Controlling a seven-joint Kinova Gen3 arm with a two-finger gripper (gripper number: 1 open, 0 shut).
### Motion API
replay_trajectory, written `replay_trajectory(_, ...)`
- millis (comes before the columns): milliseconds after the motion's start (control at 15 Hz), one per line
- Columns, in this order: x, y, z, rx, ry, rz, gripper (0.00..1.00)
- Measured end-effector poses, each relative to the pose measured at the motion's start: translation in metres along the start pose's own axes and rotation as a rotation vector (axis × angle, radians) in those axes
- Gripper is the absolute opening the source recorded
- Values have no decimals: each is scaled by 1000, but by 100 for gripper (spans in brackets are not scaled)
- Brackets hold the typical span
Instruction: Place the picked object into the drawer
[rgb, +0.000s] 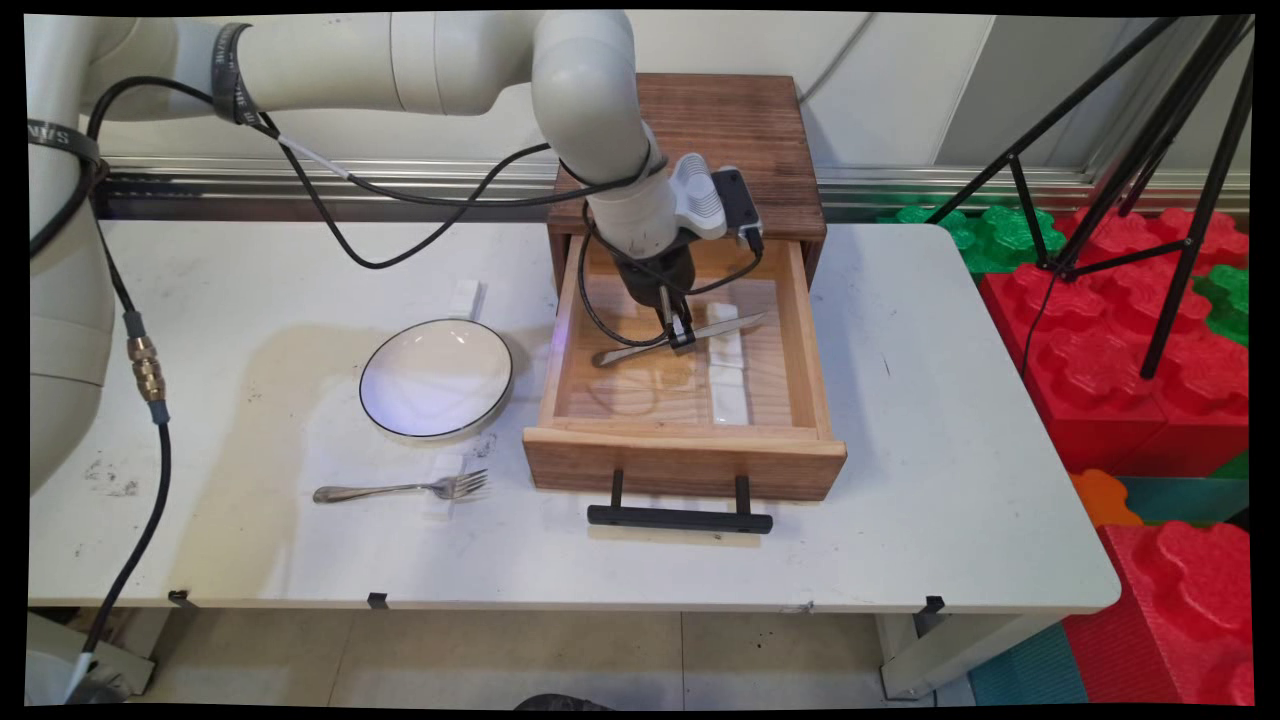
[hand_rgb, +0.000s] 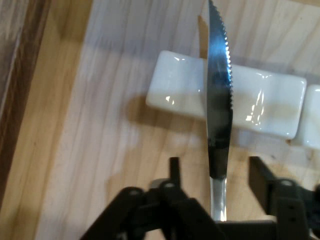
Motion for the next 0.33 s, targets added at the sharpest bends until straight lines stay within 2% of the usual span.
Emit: replay_trajectory(333,-1,0,4,12,1,12,100)
